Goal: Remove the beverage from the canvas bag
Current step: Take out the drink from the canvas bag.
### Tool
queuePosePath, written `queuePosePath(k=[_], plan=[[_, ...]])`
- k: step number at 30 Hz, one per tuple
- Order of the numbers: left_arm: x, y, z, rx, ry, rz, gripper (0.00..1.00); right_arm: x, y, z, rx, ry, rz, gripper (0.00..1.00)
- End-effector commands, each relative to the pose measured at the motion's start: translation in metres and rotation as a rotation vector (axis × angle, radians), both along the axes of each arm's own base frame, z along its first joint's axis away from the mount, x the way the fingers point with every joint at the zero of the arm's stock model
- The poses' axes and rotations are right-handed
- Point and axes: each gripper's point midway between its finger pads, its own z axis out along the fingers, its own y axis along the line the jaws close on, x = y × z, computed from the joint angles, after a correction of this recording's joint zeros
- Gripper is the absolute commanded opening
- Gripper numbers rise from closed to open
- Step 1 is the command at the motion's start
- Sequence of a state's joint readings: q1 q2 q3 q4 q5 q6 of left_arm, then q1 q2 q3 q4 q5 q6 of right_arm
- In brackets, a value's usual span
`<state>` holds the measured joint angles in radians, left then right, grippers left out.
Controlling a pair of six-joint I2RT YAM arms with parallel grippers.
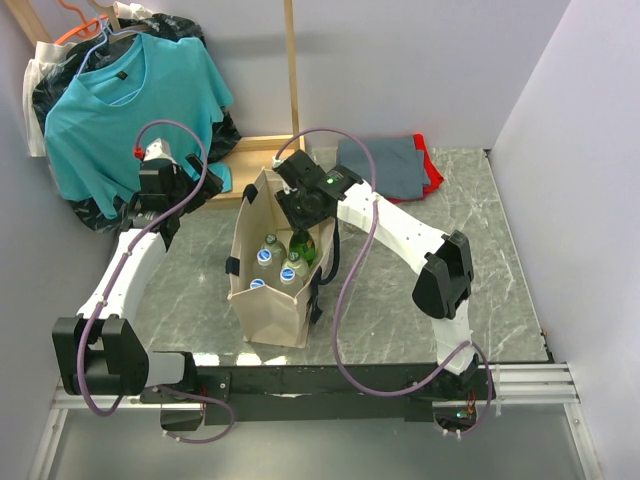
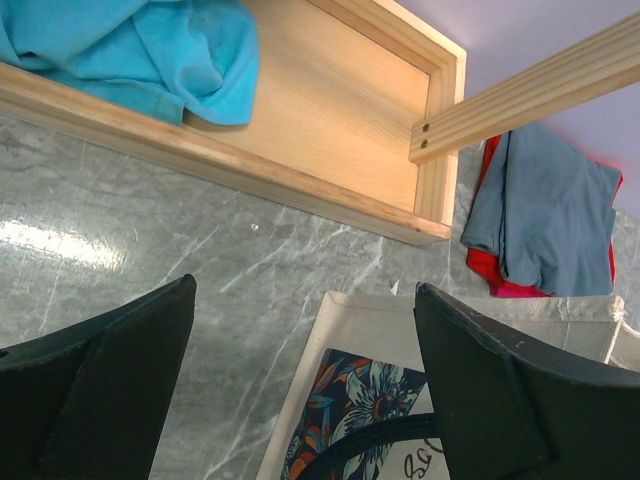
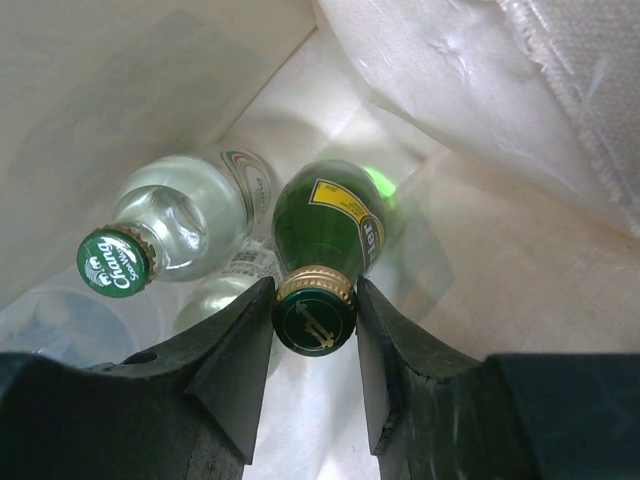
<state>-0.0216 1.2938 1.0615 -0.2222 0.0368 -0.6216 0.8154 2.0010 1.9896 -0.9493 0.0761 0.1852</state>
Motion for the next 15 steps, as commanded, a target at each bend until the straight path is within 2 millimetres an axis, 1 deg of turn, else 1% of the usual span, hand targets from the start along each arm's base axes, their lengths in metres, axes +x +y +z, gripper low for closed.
queuePosePath(k=[1, 9, 12, 13, 15], plan=[[0.0059, -0.0033, 0.0094, 0.002, -0.039, -0.012, 0.96, 0.001, -0.0019, 0.0182, 0.029, -0.021, 0.001, 0.46], [0.007, -0.0021, 0.0089, 0.004, -0.038, -0.009, 0.96, 0.0068, -0.0021, 0.0118, 0.015, -0.013, -0.007, 0.46], [0.0075, -0.0028, 0.0085, 0.002, -0.036, -0.009, 0.96, 0.0094, -0.0014, 0.0166, 0.026, -0.017, -0.009, 0.41], [0.0077, -0.0027, 0.008, 0.002, -0.038, -0.011, 0.96, 0.0077, 0.0004, 0.0168, 0.031, -0.013, 0.001, 0.38], [0.0083, -0.0035, 0.0074, 0.0, -0.034, -0.015, 0.96, 0.0088, -0.0005, 0.0174, 0.029, -0.017, 0.001, 0.36]])
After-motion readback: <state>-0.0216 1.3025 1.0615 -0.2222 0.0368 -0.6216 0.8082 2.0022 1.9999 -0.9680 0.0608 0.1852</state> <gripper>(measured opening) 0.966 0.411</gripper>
